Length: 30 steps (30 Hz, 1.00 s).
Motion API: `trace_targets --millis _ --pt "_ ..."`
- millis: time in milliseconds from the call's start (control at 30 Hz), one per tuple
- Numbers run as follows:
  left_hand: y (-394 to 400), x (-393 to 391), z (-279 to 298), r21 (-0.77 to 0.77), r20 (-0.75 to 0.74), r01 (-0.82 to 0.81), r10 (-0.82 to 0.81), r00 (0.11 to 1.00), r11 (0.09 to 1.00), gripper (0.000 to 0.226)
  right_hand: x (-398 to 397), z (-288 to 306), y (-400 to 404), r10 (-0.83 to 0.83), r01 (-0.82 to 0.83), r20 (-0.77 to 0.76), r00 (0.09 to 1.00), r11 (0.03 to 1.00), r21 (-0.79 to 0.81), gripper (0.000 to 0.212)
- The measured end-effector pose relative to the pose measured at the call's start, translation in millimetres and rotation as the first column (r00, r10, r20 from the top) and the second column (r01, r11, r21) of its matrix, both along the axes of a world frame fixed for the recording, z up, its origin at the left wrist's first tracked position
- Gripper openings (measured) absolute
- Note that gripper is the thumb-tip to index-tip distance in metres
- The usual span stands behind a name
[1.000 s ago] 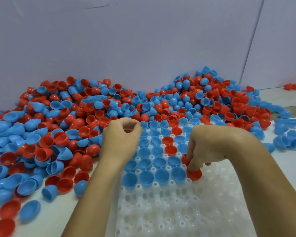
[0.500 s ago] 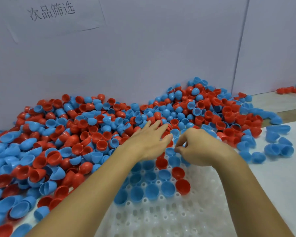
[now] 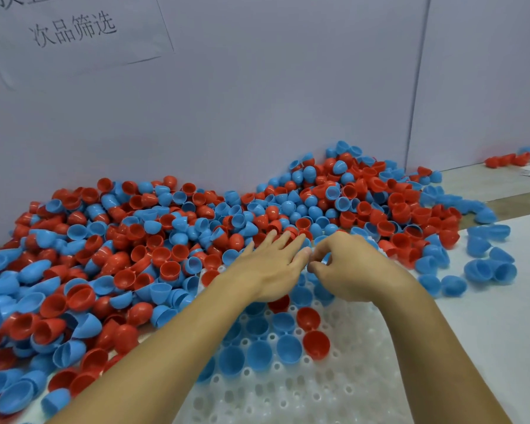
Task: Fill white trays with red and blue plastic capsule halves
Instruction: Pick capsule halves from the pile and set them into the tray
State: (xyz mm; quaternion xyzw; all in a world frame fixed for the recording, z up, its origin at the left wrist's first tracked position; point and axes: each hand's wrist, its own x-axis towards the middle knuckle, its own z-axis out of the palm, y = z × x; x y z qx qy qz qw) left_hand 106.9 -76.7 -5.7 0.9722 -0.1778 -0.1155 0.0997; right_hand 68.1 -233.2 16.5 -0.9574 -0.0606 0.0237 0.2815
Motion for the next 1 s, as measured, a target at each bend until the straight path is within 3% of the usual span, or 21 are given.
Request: trace_targets --millis 200,333,433,567,667,767,900,1000 --pt "14 3 9 -0.139 0.080 -0.009 0.020 0.997 0.990 0.057 1 1 0 0.009 -0.009 -0.005 1.000 0.999 0.053 0.020" --pt "48 15 25 -0.279 0.249 -0.127 0.200 0.948 0.952 0.036 2 1 -3 0.001 -0.001 -0.010 1.000 0.997 0.078 0.018" --pt "65 13 23 -0.317 0.254 -0.102 0.188 0.949 0.943 0.033 3 -1 -2 0.001 0.000 -0.013 1.000 0.997 0.076 0.018" --pt "69 -1 16 -0.222 0.143 0.025 0.008 0.990 0.975 0.044 3 -3 9 0.011 -0.020 0.091 0.996 0.995 0.100 0.024" --pt "65 -10 9 -0.082 0.032 0.070 -0.067 0.997 0.994 0.059 4 -4 27 0.087 -0.092 0.184 0.979 0.996 0.020 0.028" --pt "62 -16 3 -0.002 0.031 0.087 -0.087 0.996 0.996 0.061 3 -8 38 0.149 -0.149 0.105 0.983 0.989 -0.010 0.021" --pt "67 -19 0 0.005 0.142 0.059 -0.059 0.988 0.998 0.065 1 -10 40 0.151 -0.150 0.035 0.988 0.988 -0.044 0.017" --pt "75 -24 -3 -0.004 0.163 0.019 -0.018 0.986 1.000 0.071 0 -11 46 0.205 -0.207 -0.036 0.978 0.977 -0.059 0.038"
